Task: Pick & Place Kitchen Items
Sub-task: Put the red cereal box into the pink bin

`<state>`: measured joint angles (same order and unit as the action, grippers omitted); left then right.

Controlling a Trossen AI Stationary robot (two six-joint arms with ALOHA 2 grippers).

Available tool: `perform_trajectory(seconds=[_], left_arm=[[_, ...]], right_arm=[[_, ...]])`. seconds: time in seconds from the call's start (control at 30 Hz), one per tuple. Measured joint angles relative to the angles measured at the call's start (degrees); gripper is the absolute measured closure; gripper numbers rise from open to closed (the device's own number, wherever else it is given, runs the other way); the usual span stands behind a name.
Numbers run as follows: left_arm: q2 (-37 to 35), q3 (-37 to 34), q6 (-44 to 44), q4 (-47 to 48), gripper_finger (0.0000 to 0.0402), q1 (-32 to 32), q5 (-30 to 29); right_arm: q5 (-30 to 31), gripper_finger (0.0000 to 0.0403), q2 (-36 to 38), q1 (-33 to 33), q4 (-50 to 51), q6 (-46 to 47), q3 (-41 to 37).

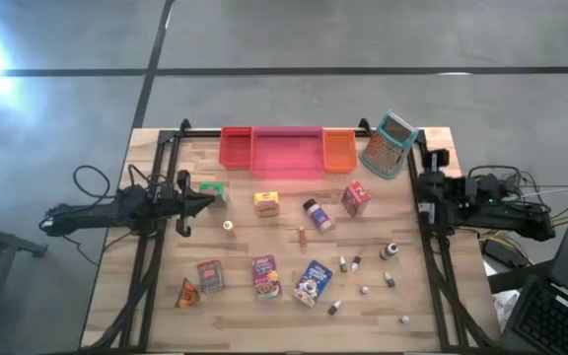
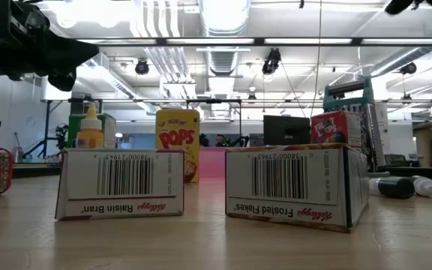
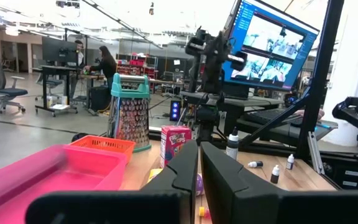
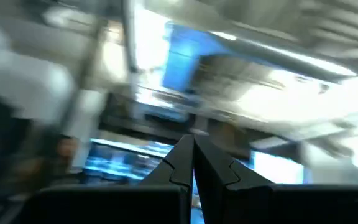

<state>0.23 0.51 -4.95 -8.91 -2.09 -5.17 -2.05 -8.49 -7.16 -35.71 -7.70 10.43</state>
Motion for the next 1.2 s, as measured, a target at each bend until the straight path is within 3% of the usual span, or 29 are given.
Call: perform_trajectory(seconds=[0.2,0.3,0.57,0.77,0.97,1.2], left_arm=[[0.02,-0.01,0.01,0.0,0.0376,0.0,0.0],[0.0,-0.02,0.02,0.0,0.0376,-0.02,0.0],[0.02,-0.02,0.0,0.0,0.0376,-0.02,0.0],[0.0,-0.01,0.0,0.02,0.0376,0.0,0.0],[0.01,-0.01,0.02,0.0,0.0376,-0.02,0.0],[0.01,-0.01,0.01,0.0,0.0376,-0.02,0.0]], right_arm=[[28.86,0.0394,-12.95,-0.13,4.42,4.43,3.13],[35.68,0.0394,-19.82,-0.15,4.37,5.19,5.57],[36.95,0.0394,-37.12,-0.81,8.26,-4.18,14.5],[39.03,0.0388,-47.69,-5.8,17.28,-1.32,26.14],[31.72,0.0342,-56.06,-11.38,32.6,5.52,35.84],[31.64,0.027,-59.1,-12.3,51.95,13.27,46.08]])
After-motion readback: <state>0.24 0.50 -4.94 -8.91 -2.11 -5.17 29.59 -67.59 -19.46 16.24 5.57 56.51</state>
